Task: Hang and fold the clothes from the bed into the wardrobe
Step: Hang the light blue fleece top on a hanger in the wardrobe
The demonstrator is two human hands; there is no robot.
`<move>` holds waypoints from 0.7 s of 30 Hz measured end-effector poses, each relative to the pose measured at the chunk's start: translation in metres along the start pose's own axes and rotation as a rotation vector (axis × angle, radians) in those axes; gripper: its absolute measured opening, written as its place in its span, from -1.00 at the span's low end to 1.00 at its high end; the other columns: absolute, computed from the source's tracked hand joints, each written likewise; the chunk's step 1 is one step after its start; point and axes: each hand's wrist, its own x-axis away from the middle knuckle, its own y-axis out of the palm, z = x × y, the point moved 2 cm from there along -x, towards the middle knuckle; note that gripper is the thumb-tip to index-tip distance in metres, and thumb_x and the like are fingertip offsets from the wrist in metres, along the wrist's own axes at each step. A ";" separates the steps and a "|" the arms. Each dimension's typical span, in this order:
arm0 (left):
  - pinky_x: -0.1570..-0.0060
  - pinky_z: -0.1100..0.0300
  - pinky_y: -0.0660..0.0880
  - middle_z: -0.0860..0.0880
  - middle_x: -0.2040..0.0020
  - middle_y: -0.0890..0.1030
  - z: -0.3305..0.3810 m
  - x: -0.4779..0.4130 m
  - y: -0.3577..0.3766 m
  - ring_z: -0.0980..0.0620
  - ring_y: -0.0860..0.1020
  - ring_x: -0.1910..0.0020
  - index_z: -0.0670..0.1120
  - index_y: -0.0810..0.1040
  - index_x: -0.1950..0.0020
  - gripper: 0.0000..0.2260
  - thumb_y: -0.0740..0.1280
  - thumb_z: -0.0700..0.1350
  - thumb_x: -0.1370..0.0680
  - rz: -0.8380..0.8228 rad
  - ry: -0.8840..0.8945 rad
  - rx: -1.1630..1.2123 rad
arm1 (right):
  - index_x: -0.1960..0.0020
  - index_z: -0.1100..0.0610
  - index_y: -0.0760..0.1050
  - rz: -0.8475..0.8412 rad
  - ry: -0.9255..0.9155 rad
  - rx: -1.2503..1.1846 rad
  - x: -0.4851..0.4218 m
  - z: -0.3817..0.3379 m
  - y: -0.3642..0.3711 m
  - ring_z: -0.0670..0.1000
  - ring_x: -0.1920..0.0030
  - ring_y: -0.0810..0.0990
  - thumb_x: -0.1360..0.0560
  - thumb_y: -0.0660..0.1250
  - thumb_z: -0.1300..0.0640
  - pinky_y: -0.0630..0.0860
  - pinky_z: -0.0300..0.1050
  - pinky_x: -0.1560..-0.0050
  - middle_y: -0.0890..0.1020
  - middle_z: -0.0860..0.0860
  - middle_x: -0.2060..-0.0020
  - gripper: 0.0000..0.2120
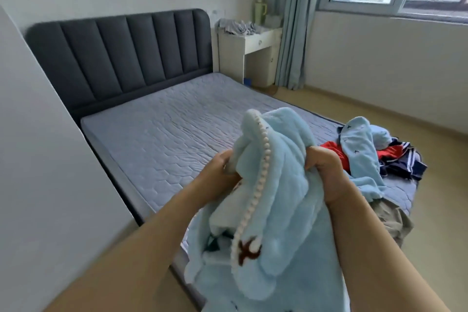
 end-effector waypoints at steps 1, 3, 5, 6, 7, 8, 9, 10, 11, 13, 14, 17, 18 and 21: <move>-0.16 -0.08 0.45 -0.06 -0.06 0.59 0.004 0.006 0.001 -0.05 0.53 -0.06 -0.06 0.52 -0.05 -0.48 0.26 0.22 -0.22 0.029 0.027 -0.090 | 0.47 0.18 0.60 0.019 0.008 -0.006 0.001 0.000 -0.002 0.01 0.49 0.58 0.10 0.29 0.29 0.53 -0.25 0.44 0.57 0.08 0.52 -0.78; -0.12 -0.02 0.47 -0.06 -0.07 0.61 -0.006 0.007 0.000 -0.06 0.54 -0.07 -0.09 0.50 -0.13 -0.55 0.29 0.15 -0.36 0.091 0.025 -0.259 | 0.45 0.16 0.58 0.169 0.044 0.040 0.001 0.008 -0.016 0.05 0.48 0.55 -0.07 0.21 0.27 0.50 -0.19 0.40 0.55 0.12 0.50 -0.82; -0.11 0.02 0.46 -0.06 -0.07 0.60 -0.014 0.007 -0.003 -0.07 0.54 -0.08 -0.08 0.48 -0.12 -0.64 0.30 0.07 -0.41 0.133 -0.017 -0.296 | 0.32 0.18 0.58 0.355 0.108 0.135 0.003 0.020 -0.031 0.11 0.43 0.50 -0.16 0.21 0.26 0.43 -0.15 0.38 0.51 0.18 0.44 -0.81; -0.10 0.04 0.46 -0.06 -0.08 0.60 -0.017 0.006 -0.004 -0.08 0.54 -0.09 -0.06 0.48 -0.10 -0.71 0.33 0.02 -0.42 0.146 -0.037 -0.296 | 0.24 0.19 0.55 0.439 0.133 0.178 0.003 0.029 -0.037 0.10 0.42 0.47 -0.20 0.21 0.27 0.38 -0.17 0.41 0.49 0.19 0.41 -0.81; -0.09 0.04 0.48 -0.07 -0.08 0.60 -0.019 0.006 -0.005 -0.09 0.54 -0.08 -0.05 0.49 -0.06 -0.74 0.37 -0.02 -0.42 0.153 -0.058 -0.282 | 0.20 0.19 0.51 0.512 0.153 0.225 0.002 0.038 -0.045 0.07 0.44 0.44 -0.24 0.22 0.29 0.33 -0.22 0.46 0.47 0.17 0.42 -0.83; -0.09 0.01 0.49 -0.08 -0.07 0.61 -0.022 0.007 -0.006 -0.09 0.55 -0.07 -0.07 0.50 -0.06 -0.71 0.42 -0.03 -0.39 0.146 -0.080 -0.263 | 0.18 0.21 0.50 0.582 0.182 0.284 0.002 0.047 -0.051 0.04 0.45 0.42 -0.28 0.21 0.33 0.29 -0.26 0.51 0.46 0.15 0.44 -0.85; -0.08 -0.03 0.50 -0.09 -0.04 0.62 -0.026 0.008 -0.005 -0.09 0.56 -0.05 -0.07 0.52 -0.07 -0.69 0.47 -0.05 -0.38 0.133 -0.095 -0.223 | 0.14 0.24 0.50 0.645 0.201 0.349 0.003 0.057 -0.058 0.03 0.43 0.40 -0.33 0.20 0.36 0.28 -0.27 0.51 0.47 0.16 0.42 -0.83; -0.07 -0.05 0.52 -0.09 -0.01 0.63 -0.028 0.010 -0.002 -0.09 0.57 -0.03 -0.07 0.53 -0.05 -0.70 0.49 -0.09 -0.37 0.130 -0.104 -0.185 | 0.05 0.31 0.51 0.694 0.205 0.405 0.004 0.064 -0.063 0.04 0.38 0.40 -0.37 0.19 0.38 0.31 -0.25 0.45 0.49 0.23 0.35 -0.80; -0.04 -0.02 0.53 -0.08 0.04 0.63 -0.029 0.012 0.001 -0.07 0.58 0.01 -0.07 0.53 0.00 -0.74 0.49 -0.12 -0.37 0.135 -0.113 -0.134 | -0.06 0.39 0.50 0.720 0.188 0.433 0.004 0.072 -0.068 0.10 0.32 0.45 -0.40 0.19 0.39 0.36 -0.18 0.37 0.52 0.35 0.24 -0.75; 0.14 0.12 0.52 -0.03 0.21 0.60 -0.034 0.016 0.010 -0.02 0.55 0.16 -0.06 0.50 0.14 -0.83 0.47 -0.17 -0.39 0.149 -0.140 -0.043 | -0.20 0.46 0.38 0.678 0.156 0.402 0.002 0.083 -0.066 0.23 0.15 0.54 -0.49 0.23 0.31 0.44 -0.05 0.24 0.50 0.42 -0.02 -0.67; 0.21 0.15 0.48 -0.02 0.27 0.56 -0.036 0.018 0.015 -0.01 0.51 0.22 -0.07 0.47 0.18 -0.84 0.45 -0.19 -0.40 0.147 -0.152 -0.024 | -0.23 0.38 0.39 0.616 0.175 0.376 0.001 0.088 -0.060 0.12 -0.07 0.47 -0.51 0.26 0.23 0.43 -0.11 0.26 0.52 0.33 -0.03 -0.66; 0.21 0.12 0.45 -0.06 0.28 0.53 -0.040 0.026 0.027 -0.01 0.47 0.25 -0.10 0.43 0.20 -0.86 0.38 -0.25 -0.44 0.168 -0.171 0.078 | -0.28 0.00 0.33 0.405 0.244 0.317 -0.003 0.109 -0.046 -0.17 0.08 0.54 -0.44 0.41 0.12 0.46 -0.22 0.19 0.55 -0.09 0.02 -0.53; 0.19 0.10 0.47 -0.08 0.27 0.53 -0.039 0.028 0.027 -0.02 0.49 0.22 -0.11 0.43 0.19 -0.88 0.35 -0.27 -0.45 0.196 -0.178 0.143 | -0.27 0.01 0.34 0.375 0.242 0.333 -0.003 0.120 -0.046 -0.11 0.05 0.58 -0.40 0.45 0.16 0.52 -0.17 0.11 0.57 -0.06 0.00 -0.50; 0.13 0.04 0.51 -0.11 0.24 0.56 -0.034 0.033 0.018 -0.05 0.53 0.20 -0.12 0.47 0.17 -0.94 0.33 -0.24 -0.45 0.249 -0.160 0.297 | -0.06 0.00 0.47 0.405 0.204 0.576 0.003 0.144 -0.050 -0.04 0.09 0.58 -0.38 0.41 0.23 0.50 -0.11 0.08 0.61 -0.05 0.13 -0.70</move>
